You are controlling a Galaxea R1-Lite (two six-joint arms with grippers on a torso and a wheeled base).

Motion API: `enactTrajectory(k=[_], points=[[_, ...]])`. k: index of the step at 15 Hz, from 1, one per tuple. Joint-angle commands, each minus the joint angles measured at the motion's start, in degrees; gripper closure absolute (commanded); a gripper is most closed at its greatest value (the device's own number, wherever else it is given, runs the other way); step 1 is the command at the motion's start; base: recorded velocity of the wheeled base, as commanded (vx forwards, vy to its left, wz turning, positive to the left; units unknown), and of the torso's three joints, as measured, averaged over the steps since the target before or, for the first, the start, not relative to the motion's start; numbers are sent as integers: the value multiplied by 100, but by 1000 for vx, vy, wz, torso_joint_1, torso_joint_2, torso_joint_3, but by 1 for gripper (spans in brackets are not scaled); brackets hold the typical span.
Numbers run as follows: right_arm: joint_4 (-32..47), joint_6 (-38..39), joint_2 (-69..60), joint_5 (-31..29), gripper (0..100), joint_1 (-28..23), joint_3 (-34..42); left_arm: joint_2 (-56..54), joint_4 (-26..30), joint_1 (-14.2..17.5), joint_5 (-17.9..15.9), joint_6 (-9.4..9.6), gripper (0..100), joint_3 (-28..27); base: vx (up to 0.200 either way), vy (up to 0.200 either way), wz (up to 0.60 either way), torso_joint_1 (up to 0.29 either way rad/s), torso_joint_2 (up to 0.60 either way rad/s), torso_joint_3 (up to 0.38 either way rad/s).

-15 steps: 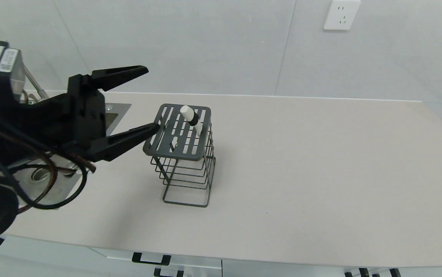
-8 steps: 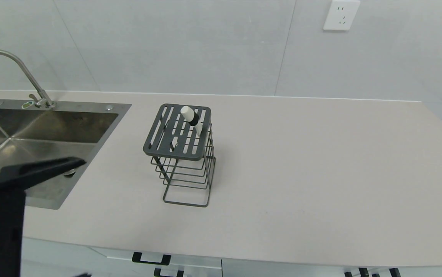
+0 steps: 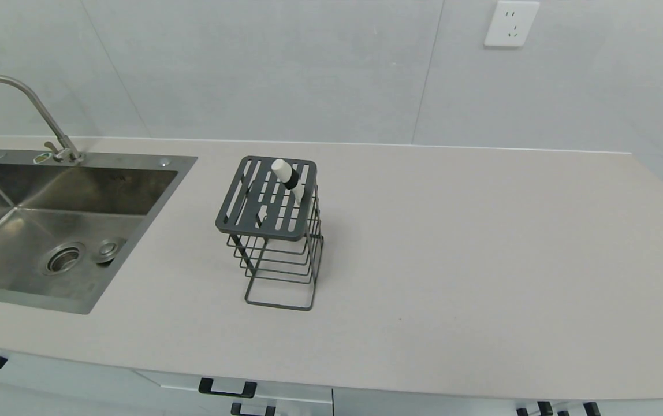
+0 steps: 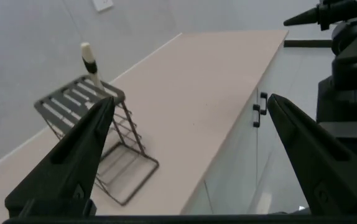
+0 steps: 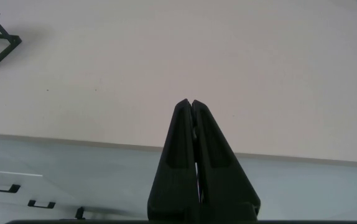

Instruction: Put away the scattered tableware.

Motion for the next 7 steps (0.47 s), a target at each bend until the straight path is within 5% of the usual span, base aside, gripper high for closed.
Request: enactTrajectory(k=[1,2,3,4,7], points=[[-1,-4,5,4,100,-2,0,-1402,1535,411,1865,-234,0,41,0,0,0,0,0,0],[-1,-13,5,4,100,-2,0,-1454,2256,438,2911,-374,0,41,0,0,0,0,0,0],[-1,-13,5,4,100,-2,0,-1454,2449,438,3500,-462,0,41,0,0,0,0,0,0],[-1,-13,5,-5,100,-2,0,-1454,2757,438,4634,-541,0,41,0,0,0,0,0,0],[-1,-4,5,-5,100,-2,0,-1454,2766,438,4730,-840,0,41,0,0,0,0,0,0]])
